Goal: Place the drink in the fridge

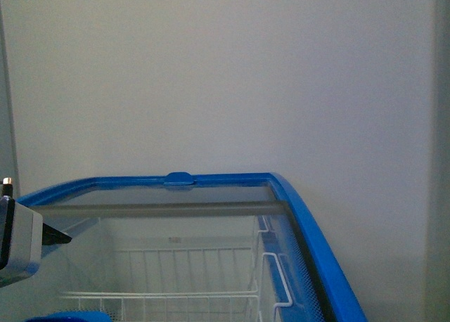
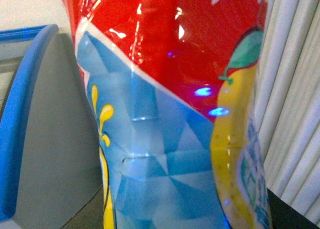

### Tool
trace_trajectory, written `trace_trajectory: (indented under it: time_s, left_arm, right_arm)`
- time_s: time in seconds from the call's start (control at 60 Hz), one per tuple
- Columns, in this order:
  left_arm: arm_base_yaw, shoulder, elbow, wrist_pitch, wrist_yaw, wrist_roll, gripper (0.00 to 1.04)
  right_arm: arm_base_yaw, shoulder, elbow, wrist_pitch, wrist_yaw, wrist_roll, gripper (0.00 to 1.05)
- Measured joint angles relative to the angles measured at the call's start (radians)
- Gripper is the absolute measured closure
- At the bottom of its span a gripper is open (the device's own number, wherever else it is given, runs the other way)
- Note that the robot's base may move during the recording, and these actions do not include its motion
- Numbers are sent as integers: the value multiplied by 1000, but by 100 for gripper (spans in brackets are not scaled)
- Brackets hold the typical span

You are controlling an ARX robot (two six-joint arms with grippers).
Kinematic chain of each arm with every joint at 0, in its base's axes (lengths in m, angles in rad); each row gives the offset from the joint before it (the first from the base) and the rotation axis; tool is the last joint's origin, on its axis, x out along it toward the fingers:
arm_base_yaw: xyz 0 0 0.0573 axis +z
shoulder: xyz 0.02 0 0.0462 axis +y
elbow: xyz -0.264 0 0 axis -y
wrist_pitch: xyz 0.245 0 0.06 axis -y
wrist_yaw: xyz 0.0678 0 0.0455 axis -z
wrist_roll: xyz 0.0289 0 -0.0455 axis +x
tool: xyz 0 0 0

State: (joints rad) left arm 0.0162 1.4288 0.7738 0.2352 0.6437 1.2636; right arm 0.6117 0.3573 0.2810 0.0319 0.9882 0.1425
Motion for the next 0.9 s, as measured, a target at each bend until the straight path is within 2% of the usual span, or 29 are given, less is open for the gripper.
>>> trace_trajectory:
  time_s: [0.217, 0.433, 0.9]
  left_arm:
    - [-8, 104, 115, -12, 5, 2, 8]
    - [-35, 270, 331, 14, -48, 5, 8]
    - [-95, 610, 800, 108, -249, -49, 8]
  right_arm:
    - [0, 0, 0, 0, -2, 0, 63]
    - [0, 0, 0, 0, -1, 0, 63]
    - [0, 0, 0, 0, -1, 0, 63]
